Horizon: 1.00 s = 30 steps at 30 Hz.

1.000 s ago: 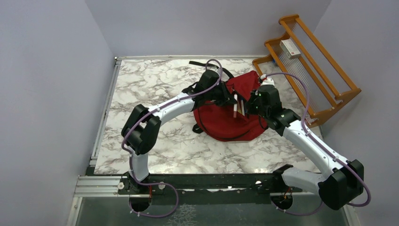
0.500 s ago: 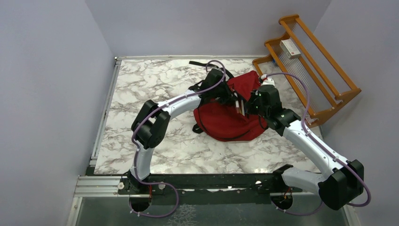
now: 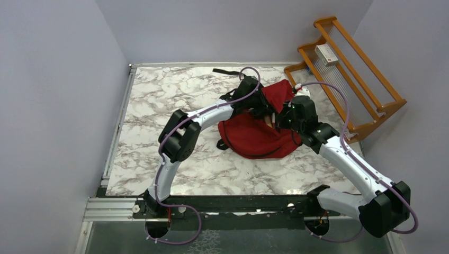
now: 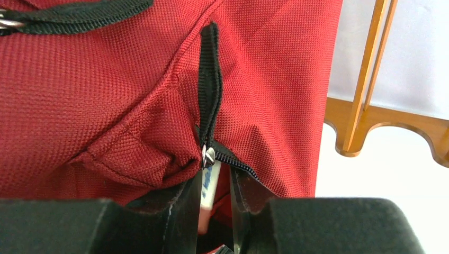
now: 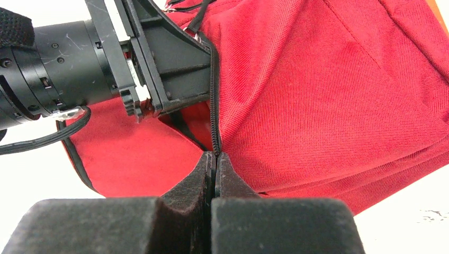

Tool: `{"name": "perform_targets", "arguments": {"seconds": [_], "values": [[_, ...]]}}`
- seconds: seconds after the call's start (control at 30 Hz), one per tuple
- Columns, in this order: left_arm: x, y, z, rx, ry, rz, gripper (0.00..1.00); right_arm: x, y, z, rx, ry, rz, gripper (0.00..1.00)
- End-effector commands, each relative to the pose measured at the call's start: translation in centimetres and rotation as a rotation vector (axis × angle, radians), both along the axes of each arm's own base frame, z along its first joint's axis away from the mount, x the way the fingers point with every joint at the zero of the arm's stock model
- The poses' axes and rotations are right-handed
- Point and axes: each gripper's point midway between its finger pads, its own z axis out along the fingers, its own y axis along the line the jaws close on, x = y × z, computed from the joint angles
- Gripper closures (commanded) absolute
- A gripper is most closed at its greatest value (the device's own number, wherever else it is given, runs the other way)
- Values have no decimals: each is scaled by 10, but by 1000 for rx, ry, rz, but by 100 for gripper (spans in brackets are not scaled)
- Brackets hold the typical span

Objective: Pack the student bag
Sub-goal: Place the stationery in the student bag.

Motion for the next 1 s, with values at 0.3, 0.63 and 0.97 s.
{"name": "perform_targets", "arguments": {"seconds": [0.3,0.63,0.97], "values": [[-10,5,38,4,-105,-61,64,-4,2,4,13,-5,10,100],[-40,58,67,70,-251,-64,67,-1,14,0,3,7,83,100],[-23,139,62,179,-314,101,67,10,47,-31,-16,95,259,100]]}}
